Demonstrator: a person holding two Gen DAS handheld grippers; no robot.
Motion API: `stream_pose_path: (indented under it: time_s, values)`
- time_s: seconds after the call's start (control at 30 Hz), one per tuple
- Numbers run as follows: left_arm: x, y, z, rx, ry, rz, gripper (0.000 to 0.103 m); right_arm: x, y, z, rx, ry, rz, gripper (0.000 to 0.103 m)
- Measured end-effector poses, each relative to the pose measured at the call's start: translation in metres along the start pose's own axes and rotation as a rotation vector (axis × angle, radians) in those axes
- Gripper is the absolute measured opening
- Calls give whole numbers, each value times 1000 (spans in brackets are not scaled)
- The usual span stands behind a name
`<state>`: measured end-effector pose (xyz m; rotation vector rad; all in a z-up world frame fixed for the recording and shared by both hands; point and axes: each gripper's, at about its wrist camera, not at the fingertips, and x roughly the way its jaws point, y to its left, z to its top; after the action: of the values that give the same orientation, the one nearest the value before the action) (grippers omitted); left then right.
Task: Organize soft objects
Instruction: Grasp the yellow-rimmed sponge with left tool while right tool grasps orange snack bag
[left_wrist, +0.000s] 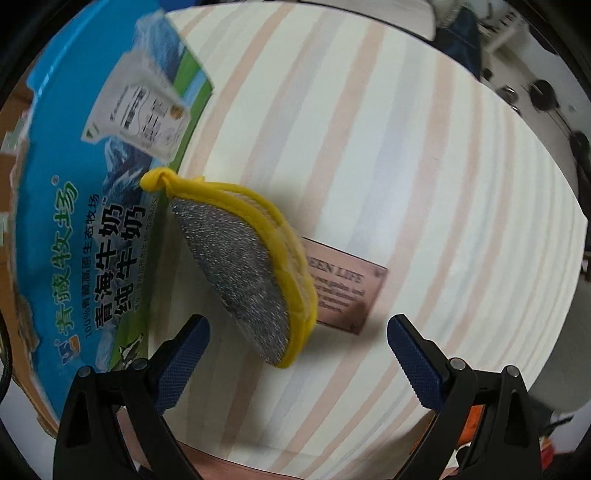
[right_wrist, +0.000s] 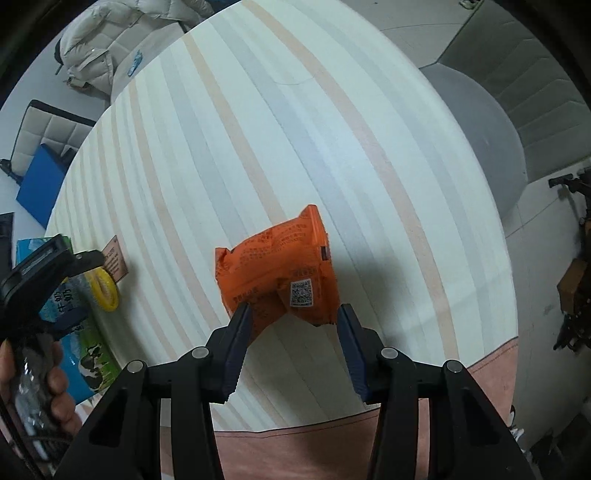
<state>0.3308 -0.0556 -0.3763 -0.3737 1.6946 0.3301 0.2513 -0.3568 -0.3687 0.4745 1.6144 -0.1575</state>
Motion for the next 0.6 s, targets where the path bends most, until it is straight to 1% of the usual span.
stream_pose_path:
  time_s: [0.07,0.17,0.2,0.23,0.27,0.3,0.33,0.37,0.4,0.43,0.5,0.53,0.6]
  values:
    - [2,5,6,-22,5,-8,99,-2,-2,1,-11,-2,0,51]
    - [6,11,17,-23,8,24,99,-11,-3,8,-43,-13,-4,52]
    - [6,13,22,-19,2,36,97,-12,-1,10,-53,-8,-4,57]
    - [7,13,25,-15,-10,46,92,-13,-2,11,-57,0,1,63]
    - [8,13,27,-8,-17,55,75,-14,-2,13,-53,15,19,66]
    - [9,12,30,-3,-18,55,69,-13,-3,15,-35,38,47,71]
    - [7,12,31,-2,-36,41,62,-11,-3,16,-15,53,64,77]
    - [5,9,31,11,-48,27,54,-8,-5,18,21,71,95,79]
    - [3,5,31,28,-56,37,53,-6,-8,20,55,84,122,79]
    - [3,0,30,50,-62,33,53,-2,-9,22,88,94,141,79]
    - [5,-12,20,100,-72,41,52,5,-5,22,109,96,159,79]
    - [5,-16,14,132,-83,41,52,7,-3,24,110,89,146,79]
    - [9,-28,-1,211,-71,32,52,11,6,27,73,70,90,79]
